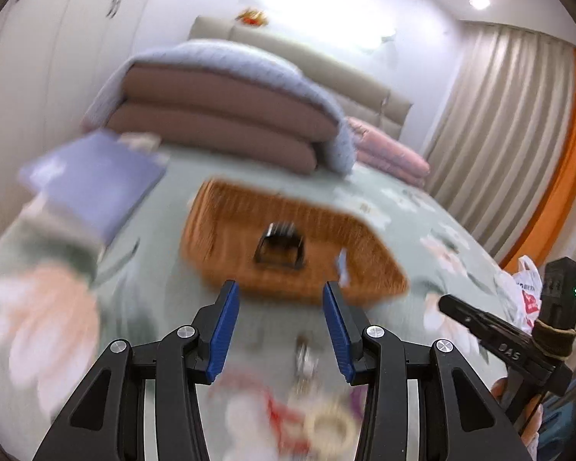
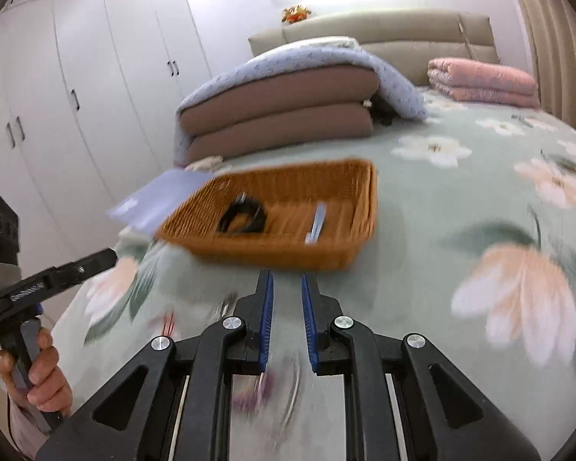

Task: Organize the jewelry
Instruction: 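Carry the watch and clip to the wicker basket and release both, then grasp the red cord charm with the left tool while the right tool grasps a bead bracelet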

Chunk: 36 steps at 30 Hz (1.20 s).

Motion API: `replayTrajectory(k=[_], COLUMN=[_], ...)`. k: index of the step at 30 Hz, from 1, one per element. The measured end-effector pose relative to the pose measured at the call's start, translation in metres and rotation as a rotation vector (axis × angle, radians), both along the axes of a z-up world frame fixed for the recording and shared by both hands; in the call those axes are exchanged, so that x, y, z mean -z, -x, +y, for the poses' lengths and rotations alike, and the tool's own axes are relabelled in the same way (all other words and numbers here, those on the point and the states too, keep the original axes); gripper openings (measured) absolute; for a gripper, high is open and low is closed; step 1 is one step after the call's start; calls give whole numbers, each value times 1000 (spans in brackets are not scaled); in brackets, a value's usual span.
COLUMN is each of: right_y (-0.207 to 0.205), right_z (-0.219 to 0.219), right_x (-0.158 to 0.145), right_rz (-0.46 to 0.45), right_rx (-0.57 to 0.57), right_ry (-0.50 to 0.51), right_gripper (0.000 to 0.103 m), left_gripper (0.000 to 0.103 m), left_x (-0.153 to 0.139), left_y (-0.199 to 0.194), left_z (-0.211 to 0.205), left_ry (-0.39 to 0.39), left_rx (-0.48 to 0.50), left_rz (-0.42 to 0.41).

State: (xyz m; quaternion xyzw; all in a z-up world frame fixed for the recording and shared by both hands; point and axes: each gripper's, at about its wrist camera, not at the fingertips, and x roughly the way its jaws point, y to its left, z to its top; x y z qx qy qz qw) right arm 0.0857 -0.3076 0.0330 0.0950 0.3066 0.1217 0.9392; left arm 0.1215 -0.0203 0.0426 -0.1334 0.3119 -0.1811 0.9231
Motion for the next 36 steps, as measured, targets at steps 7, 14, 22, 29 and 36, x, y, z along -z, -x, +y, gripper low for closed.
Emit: replayTrajectory(k=[7, 14, 22, 29, 36], right_y=[22, 38, 43, 43, 40], right_z=[11, 25, 43, 48, 50], right_x=[40, 51, 55, 60, 65], right_rz=[82, 82, 88, 105, 123], right_rx=[-26, -105, -139, -150, -146], right_ry=[41, 84, 159, 197, 221], right_gripper=[18, 18, 18, 18, 18], left_gripper=[46, 46, 46, 45, 33], left_x=[56, 76, 86, 90, 90], left_y=[24, 17, 14, 11, 12], left_z=[13, 9, 6, -13, -26], left_ry=[11, 32, 74, 28, -75], left_rx=[-19, 31, 69, 81, 72], left_rz=[128, 203, 254, 265, 249])
